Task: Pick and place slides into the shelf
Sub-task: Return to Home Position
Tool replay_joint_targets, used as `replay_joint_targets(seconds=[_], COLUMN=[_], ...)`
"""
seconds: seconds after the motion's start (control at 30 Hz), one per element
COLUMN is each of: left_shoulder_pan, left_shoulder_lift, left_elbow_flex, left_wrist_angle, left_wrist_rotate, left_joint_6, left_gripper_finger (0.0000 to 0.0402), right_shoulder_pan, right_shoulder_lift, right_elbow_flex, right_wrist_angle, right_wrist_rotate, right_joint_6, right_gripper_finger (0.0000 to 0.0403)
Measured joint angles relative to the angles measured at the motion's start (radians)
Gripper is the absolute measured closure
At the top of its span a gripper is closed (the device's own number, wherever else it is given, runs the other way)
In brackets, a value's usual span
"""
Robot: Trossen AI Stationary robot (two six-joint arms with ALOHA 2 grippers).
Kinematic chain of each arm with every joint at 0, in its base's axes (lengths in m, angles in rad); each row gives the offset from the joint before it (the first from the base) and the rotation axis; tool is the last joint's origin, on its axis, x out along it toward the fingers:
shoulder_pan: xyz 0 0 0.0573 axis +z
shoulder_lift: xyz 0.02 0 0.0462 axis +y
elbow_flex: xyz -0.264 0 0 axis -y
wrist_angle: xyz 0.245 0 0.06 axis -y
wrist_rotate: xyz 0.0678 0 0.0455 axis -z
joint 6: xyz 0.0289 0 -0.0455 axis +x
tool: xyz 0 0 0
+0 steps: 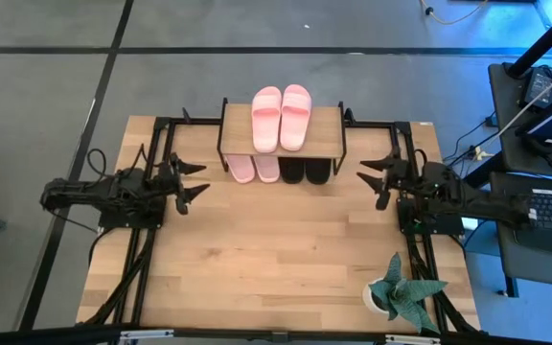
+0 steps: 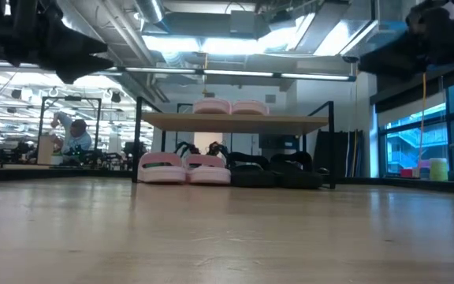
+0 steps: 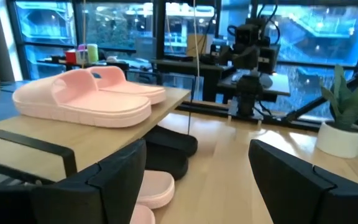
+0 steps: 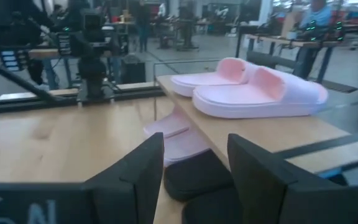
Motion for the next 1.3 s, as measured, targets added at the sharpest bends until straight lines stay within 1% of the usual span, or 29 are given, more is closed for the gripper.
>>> replay_joint_targets(seconds=[0.07,0.2,0.47,0.53,0.63,0.8,1.1,1.3], left_shoulder_pan=[0.012,0.031,0.062,0.068,0.076,0.076,0.076,0.076], left_shoulder_lift=[-0.042,-0.041,-0.041,-0.041,-0.041,-0.041,-0.041,-0.041], left_elbow_flex=[-0.021,-0.038,-0.055,-0.055,-0.055,-0.055,-0.055,-0.055], left_wrist_angle=[0.002,0.0,-0.016,-0.017,-0.045,-0.05,-0.066,-0.066], left_wrist_rotate=[0.013,0.034,0.034,0.034,0.034,0.034,0.034,0.033], left_joint_6=[-0.003,-0.011,-0.029,-0.029,-0.037,-0.039,-0.059,-0.057], left_gripper_finger=[0.0125,0.0125,0.0125,0.0125,0.0125,0.0125,0.0125,0.0125], right_shoulder_pan=[-0.02,-0.055,-0.095,-0.102,-0.113,-0.123,-0.124,-0.124], right_shoulder_lift=[-0.03,-0.089,-0.181,-0.184,-0.177,-0.178,-0.178,-0.178], right_elbow_flex=[-0.018,-0.069,-0.169,-0.19,-0.205,-0.206,-0.206,-0.206], right_wrist_angle=[0.002,0.005,0.019,0.032,0.076,0.08,0.08,0.08], right_wrist_rotate=[0.0,-0.002,-0.009,-0.016,-0.054,-0.058,-0.061,-0.061], right_joint_6=[0.0,0.014,0.055,0.072,0.082,0.106,-0.003,-0.002], right_gripper_finger=[0.0223,0.0223,0.0223,0.0223,0.0223,0.0223,0.0223,0.0223])
